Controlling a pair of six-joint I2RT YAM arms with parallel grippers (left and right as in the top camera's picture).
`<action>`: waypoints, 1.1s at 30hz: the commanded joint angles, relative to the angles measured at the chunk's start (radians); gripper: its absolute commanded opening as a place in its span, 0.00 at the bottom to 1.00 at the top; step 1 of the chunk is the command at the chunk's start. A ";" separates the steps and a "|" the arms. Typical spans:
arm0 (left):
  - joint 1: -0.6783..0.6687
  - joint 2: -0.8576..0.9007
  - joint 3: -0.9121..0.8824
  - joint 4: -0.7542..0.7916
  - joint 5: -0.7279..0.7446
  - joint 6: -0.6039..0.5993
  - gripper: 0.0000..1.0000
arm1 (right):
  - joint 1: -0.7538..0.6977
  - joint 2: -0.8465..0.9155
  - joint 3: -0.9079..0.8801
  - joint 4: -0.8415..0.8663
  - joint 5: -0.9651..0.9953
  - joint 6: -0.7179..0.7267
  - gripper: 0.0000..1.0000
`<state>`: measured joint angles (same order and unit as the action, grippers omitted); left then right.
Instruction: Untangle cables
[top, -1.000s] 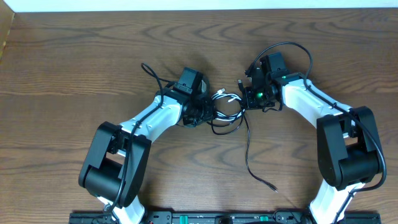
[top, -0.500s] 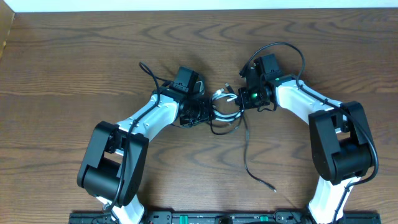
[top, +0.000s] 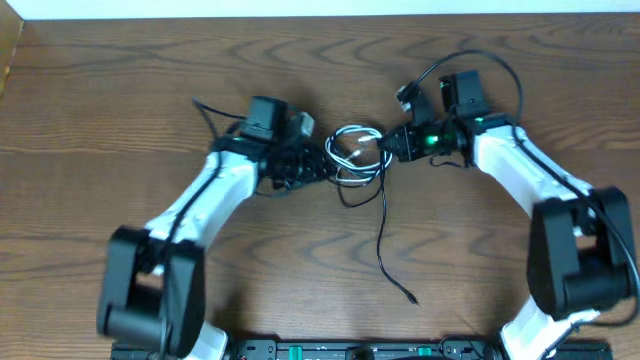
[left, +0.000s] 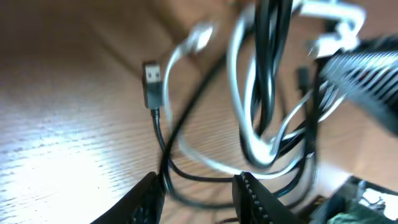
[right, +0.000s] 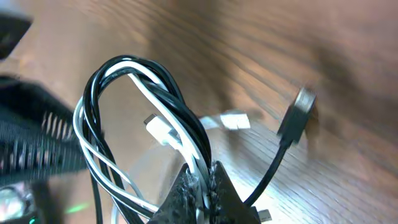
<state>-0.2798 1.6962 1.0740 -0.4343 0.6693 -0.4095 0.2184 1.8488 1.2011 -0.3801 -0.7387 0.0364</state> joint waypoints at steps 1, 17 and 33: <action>0.045 -0.095 0.008 0.025 0.083 -0.014 0.39 | -0.003 -0.069 0.003 0.000 -0.146 -0.110 0.01; 0.065 -0.168 0.008 0.150 0.254 -0.198 0.32 | -0.002 -0.097 0.003 0.140 0.011 -0.098 0.01; 0.011 -0.164 0.007 -0.089 -0.058 -0.300 0.33 | -0.001 -0.097 0.003 0.134 0.153 0.045 0.01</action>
<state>-0.2523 1.5482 1.0744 -0.5457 0.6495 -0.6346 0.2180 1.7733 1.2007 -0.2489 -0.5858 0.0196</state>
